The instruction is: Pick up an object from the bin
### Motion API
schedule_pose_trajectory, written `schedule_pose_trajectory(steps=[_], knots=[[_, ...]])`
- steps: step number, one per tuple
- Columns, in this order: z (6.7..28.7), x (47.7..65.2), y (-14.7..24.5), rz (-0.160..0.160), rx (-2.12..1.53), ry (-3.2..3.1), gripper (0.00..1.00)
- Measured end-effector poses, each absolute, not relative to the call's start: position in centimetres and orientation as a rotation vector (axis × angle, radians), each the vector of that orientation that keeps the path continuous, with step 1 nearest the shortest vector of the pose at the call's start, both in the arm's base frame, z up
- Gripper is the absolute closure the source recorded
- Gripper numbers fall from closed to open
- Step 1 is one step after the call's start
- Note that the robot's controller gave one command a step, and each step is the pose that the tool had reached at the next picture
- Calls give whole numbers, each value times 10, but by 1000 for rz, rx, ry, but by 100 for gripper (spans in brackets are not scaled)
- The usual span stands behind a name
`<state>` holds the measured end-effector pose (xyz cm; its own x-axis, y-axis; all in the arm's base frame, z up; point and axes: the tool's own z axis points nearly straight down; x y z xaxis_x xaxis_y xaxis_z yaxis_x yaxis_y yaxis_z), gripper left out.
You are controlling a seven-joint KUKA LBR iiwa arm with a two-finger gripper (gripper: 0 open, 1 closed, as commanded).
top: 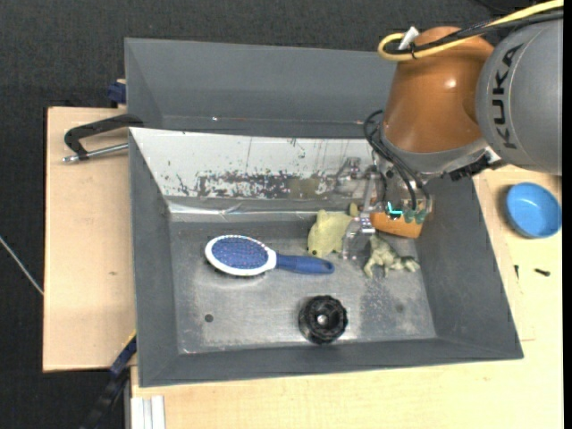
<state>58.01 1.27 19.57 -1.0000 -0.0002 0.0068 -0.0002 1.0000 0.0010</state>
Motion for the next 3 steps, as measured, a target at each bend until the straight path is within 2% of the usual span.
schedule_pose_trajectory(steps=[1,2,3], knots=[[89,577,32,-3,-81,-3134,0],[94,578,32,-4,-82,-3136,100],[232,580,32,-4,-68,-3155,100]])
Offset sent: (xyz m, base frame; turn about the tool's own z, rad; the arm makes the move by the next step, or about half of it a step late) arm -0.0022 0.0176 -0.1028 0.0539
